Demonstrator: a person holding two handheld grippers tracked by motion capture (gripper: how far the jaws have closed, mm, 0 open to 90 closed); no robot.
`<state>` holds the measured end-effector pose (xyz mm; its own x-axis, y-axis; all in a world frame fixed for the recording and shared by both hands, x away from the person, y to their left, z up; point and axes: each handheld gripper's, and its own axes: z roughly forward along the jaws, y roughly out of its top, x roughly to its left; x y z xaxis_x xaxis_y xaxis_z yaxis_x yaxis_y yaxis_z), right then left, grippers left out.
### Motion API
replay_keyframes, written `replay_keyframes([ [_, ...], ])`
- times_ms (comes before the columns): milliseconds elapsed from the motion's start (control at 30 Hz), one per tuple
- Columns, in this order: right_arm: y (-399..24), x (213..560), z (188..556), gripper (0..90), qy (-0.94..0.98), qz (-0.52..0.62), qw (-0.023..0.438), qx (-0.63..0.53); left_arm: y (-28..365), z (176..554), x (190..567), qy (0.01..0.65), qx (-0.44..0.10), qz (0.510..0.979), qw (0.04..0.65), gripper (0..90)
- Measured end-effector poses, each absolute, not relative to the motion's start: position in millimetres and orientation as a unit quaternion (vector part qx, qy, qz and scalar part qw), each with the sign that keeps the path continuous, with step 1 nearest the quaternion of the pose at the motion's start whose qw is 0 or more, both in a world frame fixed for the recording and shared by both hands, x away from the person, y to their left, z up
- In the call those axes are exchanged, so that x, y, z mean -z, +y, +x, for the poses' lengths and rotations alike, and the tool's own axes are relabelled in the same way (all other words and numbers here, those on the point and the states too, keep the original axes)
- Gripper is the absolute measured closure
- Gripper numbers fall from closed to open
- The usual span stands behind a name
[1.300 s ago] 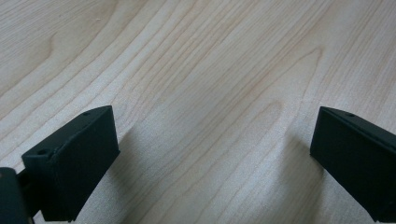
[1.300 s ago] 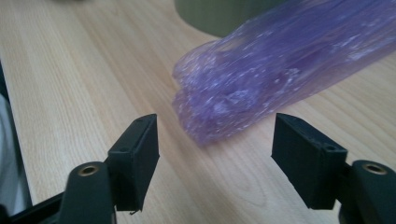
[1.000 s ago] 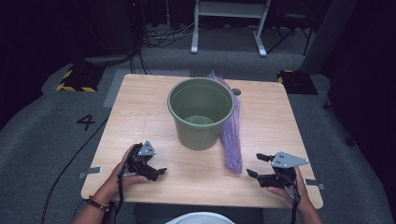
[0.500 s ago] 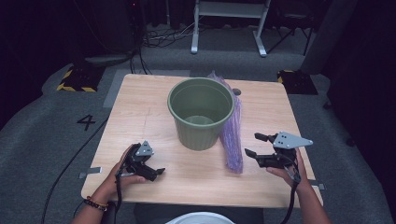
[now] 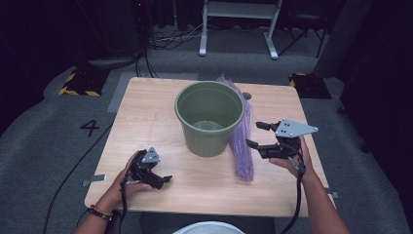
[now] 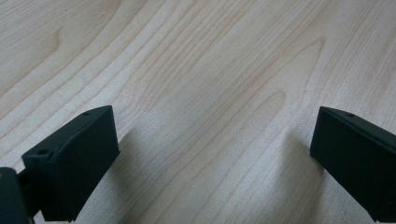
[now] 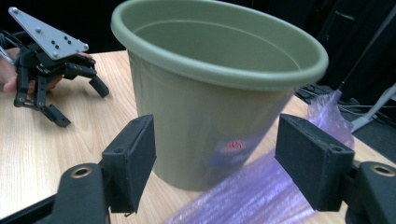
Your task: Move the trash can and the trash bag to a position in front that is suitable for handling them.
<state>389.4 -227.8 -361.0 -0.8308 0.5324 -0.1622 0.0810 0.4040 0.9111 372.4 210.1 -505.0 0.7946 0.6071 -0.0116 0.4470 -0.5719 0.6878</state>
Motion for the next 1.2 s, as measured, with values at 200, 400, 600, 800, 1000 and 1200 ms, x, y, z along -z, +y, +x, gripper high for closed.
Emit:
replay_keyframes([
  [200, -215.9, 356.1, 394.2, 29.0, 0.812, 0.178, 0.217, -0.511, 210.1, 372.4, 505.0, 0.3, -0.114, 0.879, 0.352, 0.9],
  [400, -203.5, 346.2, 396.7, 28.9, 0.812, 0.164, 0.219, -0.516, 210.1, 372.4, 505.0, 0.3, -0.114, 0.879, 0.352, 0.9],
  [600, -192.4, 340.1, 398.8, 28.9, 0.818, 0.151, 0.217, -0.511, 210.1, 372.4, 505.0, 0.3, -0.113, 0.879, 0.352, 0.9],
  [800, -180.5, 337.3, 402.9, 29.0, 0.824, 0.138, 0.202, -0.511, 210.1, 372.4, 505.0, 0.299, -0.114, 0.879, 0.352, 1.0],
  [1000, -166.8, 339.7, 408.1, 30.6, 0.832, 0.128, 0.189, -0.506, 210.1, 372.4, 505.0, 0.299, -0.114, 0.879, 0.352, 0.9],
  [1200, -156.6, 342.6, 411.5, 31.3, 0.841, 0.12, 0.178, -0.497, 210.1, 372.4, 505.0, 0.299, -0.114, 0.879, 0.352, 0.9],
])
